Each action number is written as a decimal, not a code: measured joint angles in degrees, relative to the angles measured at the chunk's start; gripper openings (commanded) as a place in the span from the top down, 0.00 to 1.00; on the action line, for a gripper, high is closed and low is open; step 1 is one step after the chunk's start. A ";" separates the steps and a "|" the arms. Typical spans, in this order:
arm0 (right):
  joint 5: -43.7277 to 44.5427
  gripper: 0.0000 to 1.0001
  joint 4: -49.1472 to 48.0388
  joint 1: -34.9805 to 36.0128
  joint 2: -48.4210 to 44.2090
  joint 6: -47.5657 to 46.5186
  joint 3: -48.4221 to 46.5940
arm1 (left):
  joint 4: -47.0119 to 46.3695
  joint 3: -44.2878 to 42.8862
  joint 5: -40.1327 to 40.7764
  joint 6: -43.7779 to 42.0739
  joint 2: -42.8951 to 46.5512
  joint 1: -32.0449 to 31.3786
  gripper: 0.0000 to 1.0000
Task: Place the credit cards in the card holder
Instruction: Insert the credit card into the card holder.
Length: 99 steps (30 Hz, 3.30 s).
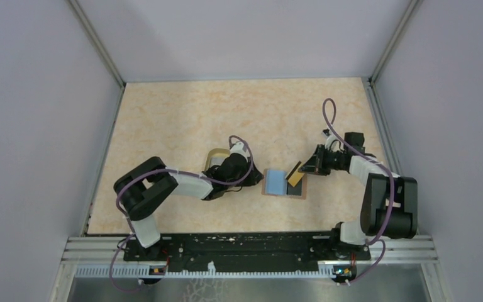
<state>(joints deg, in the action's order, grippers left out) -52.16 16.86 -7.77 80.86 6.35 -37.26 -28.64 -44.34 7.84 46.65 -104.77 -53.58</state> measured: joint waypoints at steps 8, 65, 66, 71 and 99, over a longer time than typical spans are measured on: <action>-0.39 1.00 -0.50 -0.26 3.52 1.88 0.11 | -3.34 11.21 -2.21 -7.19 14.51 -0.07 0.54; -1.64 1.00 18.21 5.09 18.51 -17.31 -15.23 | 10.95 -1.57 -2.78 -8.74 3.89 -3.32 0.59; -1.36 1.00 18.18 5.09 18.38 -17.33 -15.23 | 11.34 -2.03 -2.58 -8.85 3.61 -3.32 0.60; 0.33 1.00 18.21 5.16 18.25 -17.33 -15.23 | 12.33 -3.91 -1.97 -9.07 2.34 -3.32 0.61; -2.73 1.00 15.58 6.36 20.61 -11.15 -12.79 | 5.90 -0.50 -3.89 -7.80 2.25 -3.28 0.67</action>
<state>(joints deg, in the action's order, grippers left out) -54.89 32.45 -1.41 101.47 -4.80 -50.04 -22.74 -44.84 3.95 38.85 -102.52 -56.86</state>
